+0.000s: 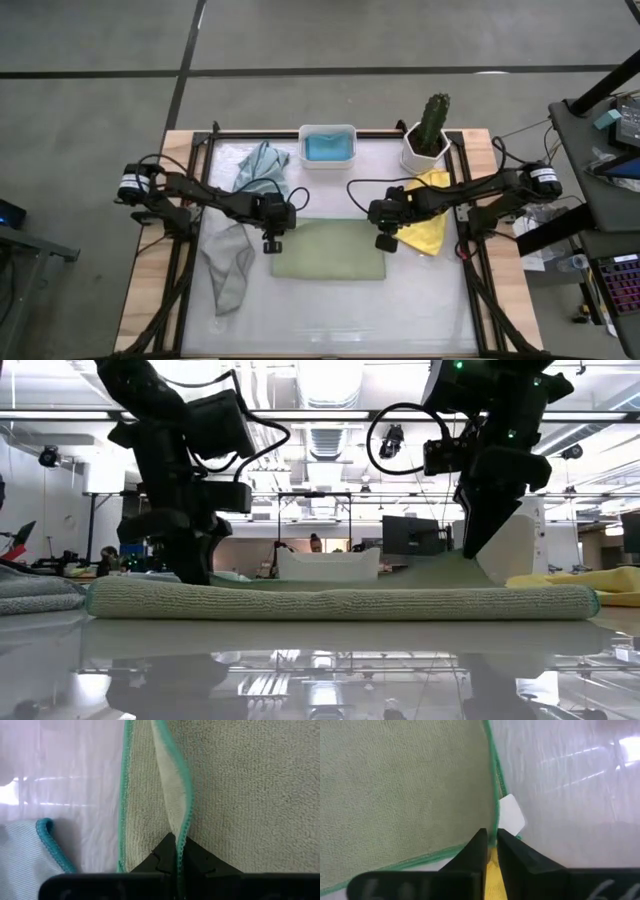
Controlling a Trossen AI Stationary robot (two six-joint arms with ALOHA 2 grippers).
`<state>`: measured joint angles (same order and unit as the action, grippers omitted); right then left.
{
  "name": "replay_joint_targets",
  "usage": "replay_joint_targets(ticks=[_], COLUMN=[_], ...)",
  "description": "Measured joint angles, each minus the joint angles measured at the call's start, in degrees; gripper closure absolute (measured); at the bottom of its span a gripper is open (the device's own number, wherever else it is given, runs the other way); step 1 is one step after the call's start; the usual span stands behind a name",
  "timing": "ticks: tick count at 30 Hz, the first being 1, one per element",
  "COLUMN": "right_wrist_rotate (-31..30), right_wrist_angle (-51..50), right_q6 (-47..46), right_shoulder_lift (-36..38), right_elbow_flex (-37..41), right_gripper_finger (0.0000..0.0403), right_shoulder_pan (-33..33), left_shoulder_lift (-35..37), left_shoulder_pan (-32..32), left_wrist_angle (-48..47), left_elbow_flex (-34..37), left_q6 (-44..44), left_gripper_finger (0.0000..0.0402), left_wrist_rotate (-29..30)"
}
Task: Fold microfiber towels
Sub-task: Fold the green cloth
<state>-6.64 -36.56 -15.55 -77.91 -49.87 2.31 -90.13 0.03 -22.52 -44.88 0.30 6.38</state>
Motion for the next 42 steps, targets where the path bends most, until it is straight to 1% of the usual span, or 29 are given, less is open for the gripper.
replay_joint_targets(ticks=[7,9,11,14,19,22,24,29,32,37,42], right_wrist_rotate=[-0.50,-0.50,-0.50,-0.50,-0.53,-0.86,-1.10,-1.06,-1.04,-0.76,-0.65], right_wrist_angle=[-0.02,-0.02,0.00,0.01,0.41,3.18,6.89,16.49,19.39,20.52,20.66], right_q6=[-0.39,-0.39,-0.46,-0.50,-1.69,-2.99,-3.36,-2.52,-2.51,-4.12,-7.22], right_shoulder_lift=[0.00,0.00,0.00,0.00,0.00,0.00,0.02,-0.02,-0.02,-0.04,-0.06], right_elbow_flex=[0.01,0.01,0.01,0.01,0.01,0.02,0.46,1.68,1.95,1.97,2.00], right_gripper_finger=[0.0320,0.0308,0.0299,0.0288,0.0278,0.0279,0.0282,0.0292,0.0299,0.0306,0.0306], right_shoulder_pan=[0.00,0.00,0.02,0.02,0.05,0.14,0.41,1.85,3.09,6.32,9.73], left_shoulder_lift=[0.26,0.26,0.27,0.28,0.55,0.86,1.22,3.18,5.00,8.50,9.46], left_shoulder_pan=[0.02,0.02,0.02,0.02,0.00,0.00,0.00,-0.09,-0.82,-5.07,-10.24], left_wrist_angle=[-0.08,-0.05,-0.09,-0.07,-2.24,-3.10,-3.88,-4.23,-4.44,-4.26,-3.36], left_elbow_flex=[-0.07,-0.21,-0.35,-0.53,-1.27,-2.20,-2.53,-2.56,-2.56,-2.54,-2.56], left_q6=[0.01,0.02,0.00,-0.04,-0.04,0.04,0.09,0.06,-1.14,-2.11,-6.27], left_gripper_finger=[0.0400,0.0392,0.0374,0.0337,0.0276,0.0253,0.0244,0.0238,0.0237,0.0237,0.0237], left_wrist_rotate=[2.62,2.63,2.64,3.01,6.15,6.17,6.17,6.17,6.17,6.05,5.98])
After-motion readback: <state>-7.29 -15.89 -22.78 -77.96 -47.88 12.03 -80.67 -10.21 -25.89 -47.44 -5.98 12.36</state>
